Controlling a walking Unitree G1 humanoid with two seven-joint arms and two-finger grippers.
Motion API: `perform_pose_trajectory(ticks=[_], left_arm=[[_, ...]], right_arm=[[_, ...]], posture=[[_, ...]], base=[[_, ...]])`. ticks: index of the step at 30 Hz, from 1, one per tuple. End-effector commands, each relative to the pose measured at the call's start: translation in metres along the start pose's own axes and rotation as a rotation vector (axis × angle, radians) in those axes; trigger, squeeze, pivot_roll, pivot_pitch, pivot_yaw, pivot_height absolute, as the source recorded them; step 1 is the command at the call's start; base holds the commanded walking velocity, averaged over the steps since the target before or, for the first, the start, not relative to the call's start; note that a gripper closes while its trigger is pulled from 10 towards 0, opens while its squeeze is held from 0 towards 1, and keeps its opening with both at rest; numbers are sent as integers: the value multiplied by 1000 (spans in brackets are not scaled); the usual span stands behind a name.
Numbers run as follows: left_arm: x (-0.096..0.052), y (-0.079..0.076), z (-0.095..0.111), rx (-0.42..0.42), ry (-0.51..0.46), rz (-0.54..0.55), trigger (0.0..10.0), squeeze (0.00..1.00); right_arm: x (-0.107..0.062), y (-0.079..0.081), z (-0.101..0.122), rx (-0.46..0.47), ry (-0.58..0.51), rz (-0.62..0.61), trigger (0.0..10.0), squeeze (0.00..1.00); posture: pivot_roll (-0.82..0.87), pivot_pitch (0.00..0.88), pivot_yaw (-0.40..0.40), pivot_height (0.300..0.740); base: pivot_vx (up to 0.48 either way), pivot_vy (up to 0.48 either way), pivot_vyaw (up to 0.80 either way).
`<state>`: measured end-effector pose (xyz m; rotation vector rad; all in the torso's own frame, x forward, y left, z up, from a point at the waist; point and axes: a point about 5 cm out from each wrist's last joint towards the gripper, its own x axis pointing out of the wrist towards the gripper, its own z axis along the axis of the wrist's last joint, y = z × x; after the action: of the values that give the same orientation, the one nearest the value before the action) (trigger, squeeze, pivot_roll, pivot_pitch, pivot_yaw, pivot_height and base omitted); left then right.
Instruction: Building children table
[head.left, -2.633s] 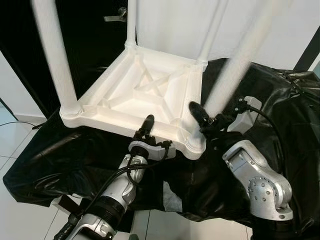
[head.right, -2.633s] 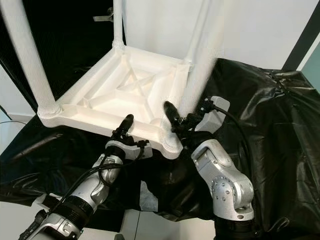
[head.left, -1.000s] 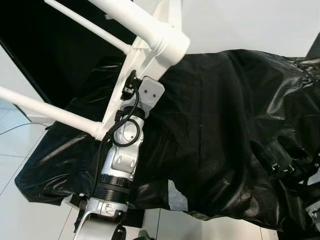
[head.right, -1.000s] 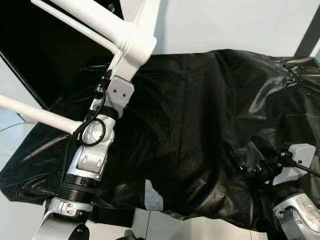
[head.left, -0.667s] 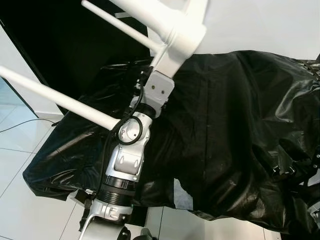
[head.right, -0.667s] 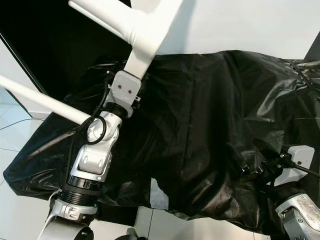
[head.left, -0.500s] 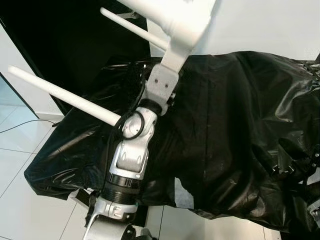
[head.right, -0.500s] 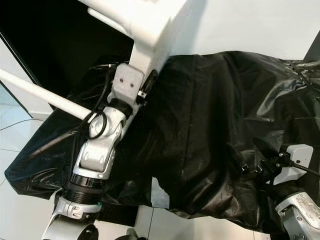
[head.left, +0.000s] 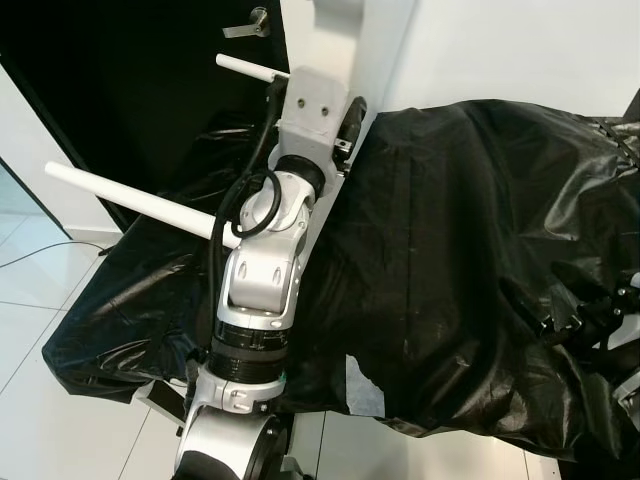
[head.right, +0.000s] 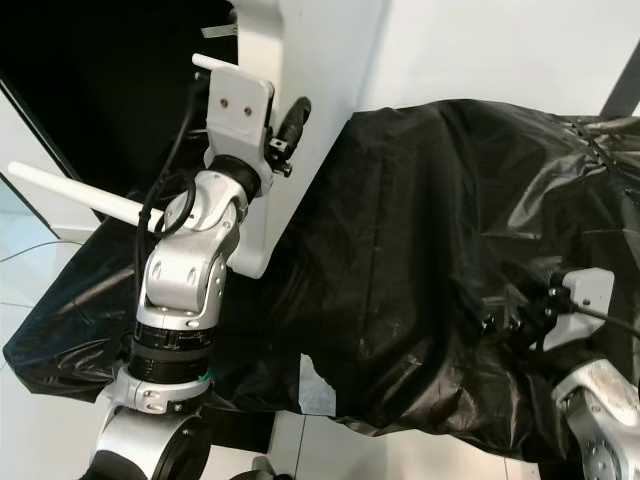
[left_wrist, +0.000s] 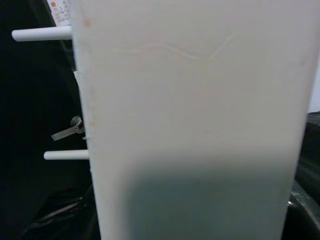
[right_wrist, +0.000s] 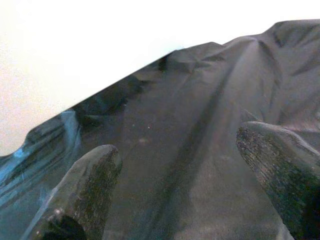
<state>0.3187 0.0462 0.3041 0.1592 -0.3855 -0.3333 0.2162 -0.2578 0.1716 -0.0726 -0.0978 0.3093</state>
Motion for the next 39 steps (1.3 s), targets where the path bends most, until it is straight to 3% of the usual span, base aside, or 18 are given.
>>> perform_pose_trajectory(ticks=[1,3,7,9,10,11,12,13,17,18,20,22,24,31,39], left_arm=[[-5,3,57,63,-255,26,10000,0],[-6,3,57,59,-233,1,10000,0],[-19,2,28,-71,-39,-39,10000,0],[-24,2,14,-38,34,-51,10000,0],[-27,0,3,-41,88,-66,10000,325],[-29,-2,0,-55,103,-80,10000,325],[-30,-4,-2,-63,120,-96,10000,773],[-32,-6,-4,-74,138,-115,10000,1000],[-34,-11,-3,-77,157,-153,10000,1000],[-35,-15,-2,-74,152,-187,10000,0],[-39,-21,-7,-84,180,-263,10000,0],[-44,-17,-23,-83,261,-283,10000,0],[-45,-15,-29,-84,277,-285,10000,0],[-45,8,-61,-31,380,-193,10000,0],[-47,17,-72,-14,428,-139,10000,0]], right_arm=[[5,-2,0,-18,4,20,10000,0],[10,-5,2,-29,-1,35,10000,0],[17,-8,7,-59,-6,62,10000,0],[18,-9,7,-64,-5,66,10000,0],[19,-10,7,-71,-4,72,10000,0],[19,-10,7,-73,-4,74,10000,0],[20,-10,7,-74,-5,74,10000,0],[20,-11,7,-77,-4,74,10000,0],[22,-12,8,-86,-4,75,10000,0],[23,-12,8,-87,-4,74,10000,0],[25,-12,7,-89,-6,76,10000,0],[28,-11,6,-88,-11,80,10000,0],[28,-11,6,-87,-12,81,10000,0],[34,-8,5,-80,-22,102,10000,0],[36,-8,7,-85,-31,111,10000,0]], posture=[[-42,0,52,740],[-41,0,51,740],[-45,0,49,740],[-44,0,48,740],[-43,0,49,740],[-43,0,49,740],[-42,0,50,740],[-42,0,49,740],[-45,0,52,740],[-45,0,52,740],[-42,0,53,740],[-43,0,57,740],[-40,0,58,740],[-40,0,51,740],[-41,0,47,740]], base=[[0,0,0],[0,0,0],[0,0,0],[0,0,0],[0,0,0],[0,0,0],[0,0,0],[0,0,0],[0,0,0],[0,0,0],[0,0,0],[0,0,0],[0,0,0],[0,0,0],[0,0,0]])
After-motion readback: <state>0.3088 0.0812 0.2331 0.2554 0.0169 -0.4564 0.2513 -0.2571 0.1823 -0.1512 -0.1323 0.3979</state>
